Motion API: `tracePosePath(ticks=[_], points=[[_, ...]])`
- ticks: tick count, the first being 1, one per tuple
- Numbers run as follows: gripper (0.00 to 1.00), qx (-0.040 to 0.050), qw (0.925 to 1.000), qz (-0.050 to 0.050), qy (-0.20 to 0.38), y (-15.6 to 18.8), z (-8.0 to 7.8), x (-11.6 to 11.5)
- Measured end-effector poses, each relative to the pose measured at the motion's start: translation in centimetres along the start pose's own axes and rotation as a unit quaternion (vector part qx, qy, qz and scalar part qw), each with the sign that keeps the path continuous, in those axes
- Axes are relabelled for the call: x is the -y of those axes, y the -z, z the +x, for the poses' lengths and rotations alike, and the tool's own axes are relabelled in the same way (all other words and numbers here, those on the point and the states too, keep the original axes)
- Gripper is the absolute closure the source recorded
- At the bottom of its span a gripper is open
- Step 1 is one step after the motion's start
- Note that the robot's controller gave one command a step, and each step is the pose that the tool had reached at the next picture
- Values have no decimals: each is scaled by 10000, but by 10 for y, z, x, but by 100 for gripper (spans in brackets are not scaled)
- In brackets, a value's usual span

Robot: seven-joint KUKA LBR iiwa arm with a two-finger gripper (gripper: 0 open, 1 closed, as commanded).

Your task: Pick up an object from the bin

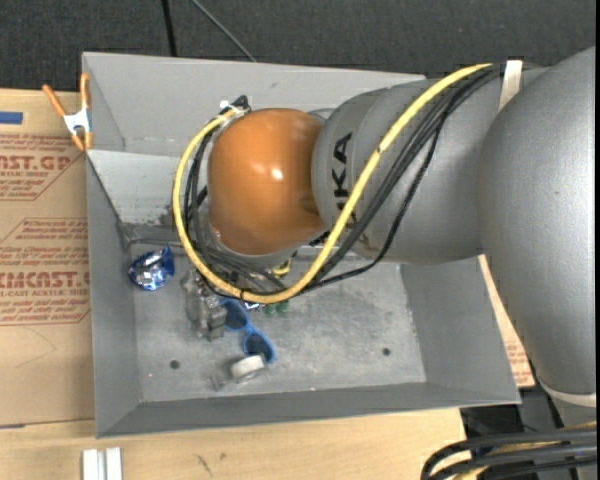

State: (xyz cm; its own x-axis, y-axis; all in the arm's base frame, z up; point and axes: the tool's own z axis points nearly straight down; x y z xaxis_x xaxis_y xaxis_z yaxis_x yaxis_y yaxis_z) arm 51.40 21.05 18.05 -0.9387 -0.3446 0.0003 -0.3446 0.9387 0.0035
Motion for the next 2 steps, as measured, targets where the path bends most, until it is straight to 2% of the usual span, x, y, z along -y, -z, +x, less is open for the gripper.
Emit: tracePosePath(ticks=[1,2], points=[[0,10,10000,10,-18,2,0,3],[0,-14,9867,17,1623,-55,38,58]])
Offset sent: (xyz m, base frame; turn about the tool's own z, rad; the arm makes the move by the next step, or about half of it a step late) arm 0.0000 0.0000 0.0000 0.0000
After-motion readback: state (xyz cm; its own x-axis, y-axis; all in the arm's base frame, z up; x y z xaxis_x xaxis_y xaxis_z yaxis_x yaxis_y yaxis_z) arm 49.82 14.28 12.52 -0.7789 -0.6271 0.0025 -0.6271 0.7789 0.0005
